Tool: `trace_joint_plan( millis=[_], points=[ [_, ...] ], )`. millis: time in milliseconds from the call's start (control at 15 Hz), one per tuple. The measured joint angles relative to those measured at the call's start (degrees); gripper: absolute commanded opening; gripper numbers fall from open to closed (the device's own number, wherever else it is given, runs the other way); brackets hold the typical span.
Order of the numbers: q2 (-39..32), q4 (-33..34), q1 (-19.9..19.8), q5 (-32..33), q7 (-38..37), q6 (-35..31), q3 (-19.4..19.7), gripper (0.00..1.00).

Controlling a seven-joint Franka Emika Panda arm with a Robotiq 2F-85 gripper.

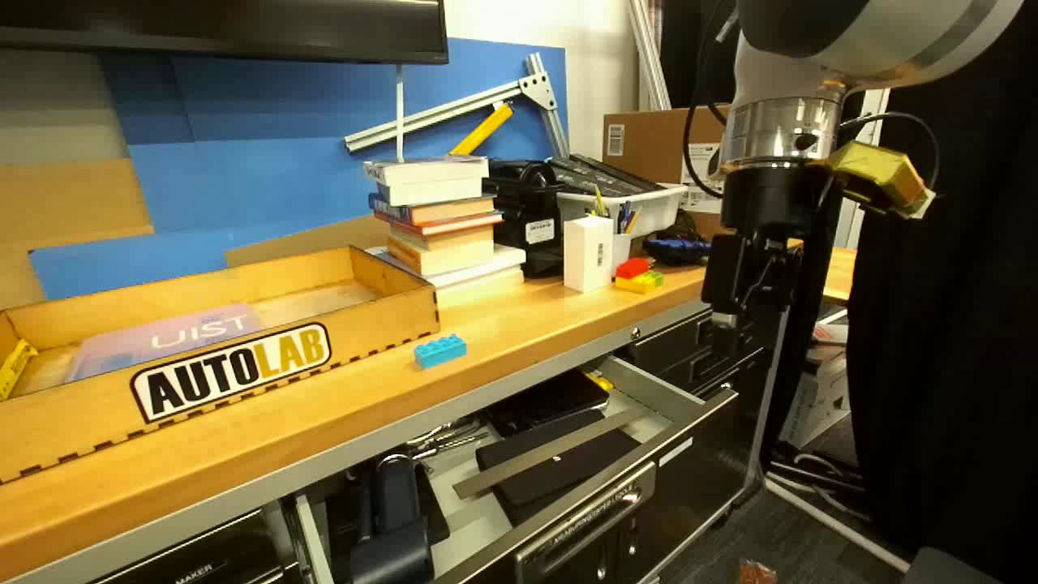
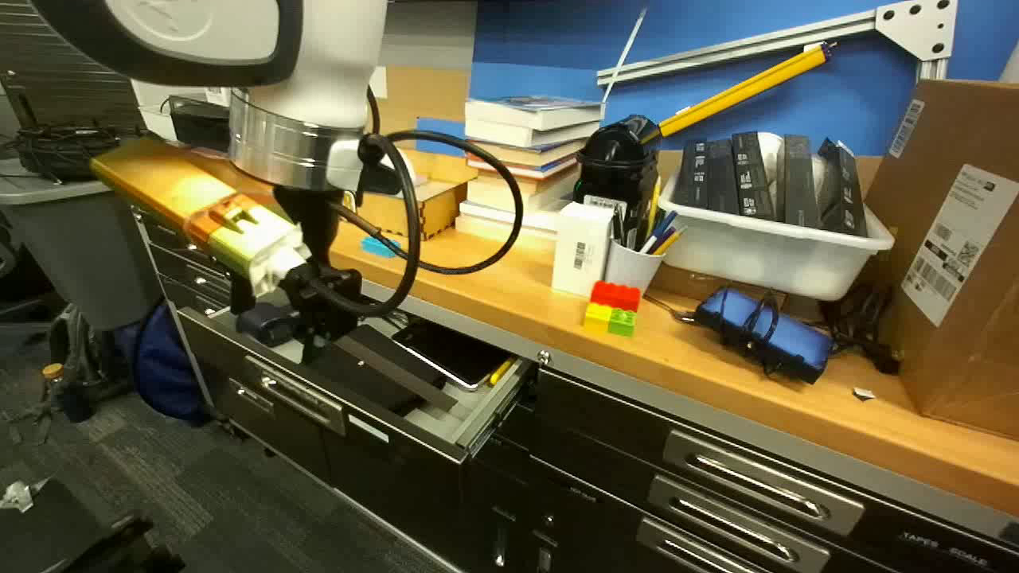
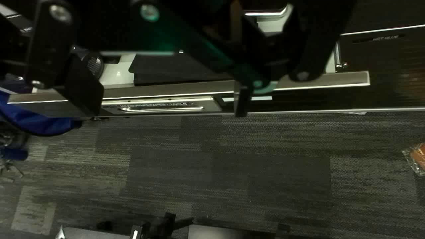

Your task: Put the blue brick in the drawer and close the drawer

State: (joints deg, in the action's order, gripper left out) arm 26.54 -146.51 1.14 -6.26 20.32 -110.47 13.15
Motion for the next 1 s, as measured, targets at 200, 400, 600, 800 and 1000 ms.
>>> trace_joint_plan(
  millis=[200,400,600,800,1000],
  points=[
    [0.04,0.18,-0.01,0.00,0.00,-0.01,0.00,1.00],
    [0.04,0.18,-0.01,0.00,0.00,-0.01,0.00,1.00],
    [0.04,0.18,-0.01,0.00,0.00,-0.01,0.00,1.00],
    [0.04,0.18,-0.01,0.00,0.00,-0.01,0.00,1.00],
    [-0.06,0.04,-0.49,0.12,-0.54,-0.20,-0.58,1.00]
  ],
)
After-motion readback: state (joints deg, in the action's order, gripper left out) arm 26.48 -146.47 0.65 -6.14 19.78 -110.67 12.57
